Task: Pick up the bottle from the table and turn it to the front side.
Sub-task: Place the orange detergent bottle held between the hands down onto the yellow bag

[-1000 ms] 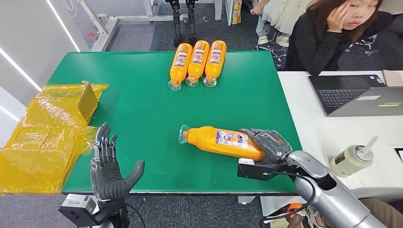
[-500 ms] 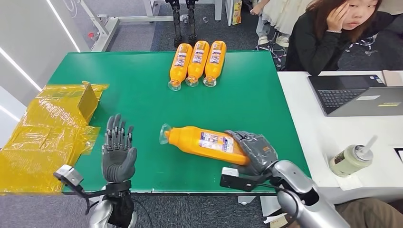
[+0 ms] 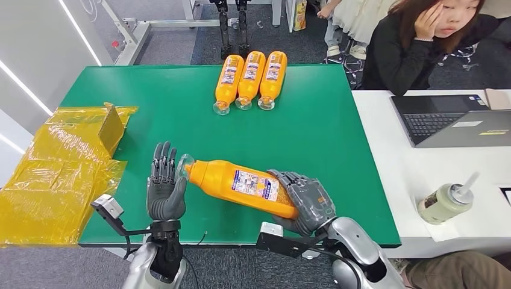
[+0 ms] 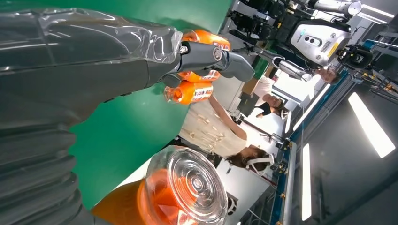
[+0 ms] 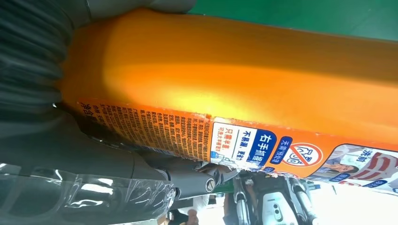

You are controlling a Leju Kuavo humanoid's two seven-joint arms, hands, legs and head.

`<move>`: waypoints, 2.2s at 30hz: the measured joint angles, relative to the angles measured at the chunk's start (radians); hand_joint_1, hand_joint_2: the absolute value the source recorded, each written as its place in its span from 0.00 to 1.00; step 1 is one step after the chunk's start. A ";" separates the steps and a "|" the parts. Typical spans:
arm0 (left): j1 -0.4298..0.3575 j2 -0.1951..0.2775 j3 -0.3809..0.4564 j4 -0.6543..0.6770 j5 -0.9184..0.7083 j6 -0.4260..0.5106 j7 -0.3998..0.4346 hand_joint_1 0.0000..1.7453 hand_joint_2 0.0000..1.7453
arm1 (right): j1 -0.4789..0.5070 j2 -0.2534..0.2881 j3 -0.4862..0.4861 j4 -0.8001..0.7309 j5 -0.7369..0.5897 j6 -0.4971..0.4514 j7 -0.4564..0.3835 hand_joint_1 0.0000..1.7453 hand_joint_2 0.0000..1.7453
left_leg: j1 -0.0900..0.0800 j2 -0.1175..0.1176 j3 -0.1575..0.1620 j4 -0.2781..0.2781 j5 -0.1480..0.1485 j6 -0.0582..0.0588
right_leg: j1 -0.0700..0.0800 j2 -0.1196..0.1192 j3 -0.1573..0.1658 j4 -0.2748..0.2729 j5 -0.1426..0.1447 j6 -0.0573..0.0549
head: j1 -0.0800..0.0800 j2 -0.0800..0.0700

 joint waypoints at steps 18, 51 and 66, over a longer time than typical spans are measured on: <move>0.092 0.027 -0.027 -0.164 0.096 -0.064 0.063 0.00 1.00 | 0.012 -0.001 -0.013 0.041 -0.083 -0.005 -0.080 1.00 1.00 | 0.000 0.000 0.000 0.000 0.000 0.000 | 0.000 0.000 0.000 0.000 0.000 0.000 | 0.000 0.000; 0.084 0.035 -0.140 -0.216 0.195 -0.071 0.089 0.40 1.00 | -0.023 0.153 0.113 0.092 -0.103 -0.070 -0.117 1.00 1.00 | 0.000 0.000 0.000 -0.001 0.000 -0.001 | 0.000 0.000 0.000 0.001 0.000 0.000 | 0.000 0.000; 0.061 0.018 -0.163 -0.216 0.168 -0.071 0.102 1.00 1.00 | 0.012 0.196 0.113 0.052 -0.068 -0.046 -0.052 1.00 1.00 | 0.000 0.000 0.000 -0.001 0.000 -0.001 | 0.000 0.000 0.000 0.000 0.000 0.000 | 0.000 0.000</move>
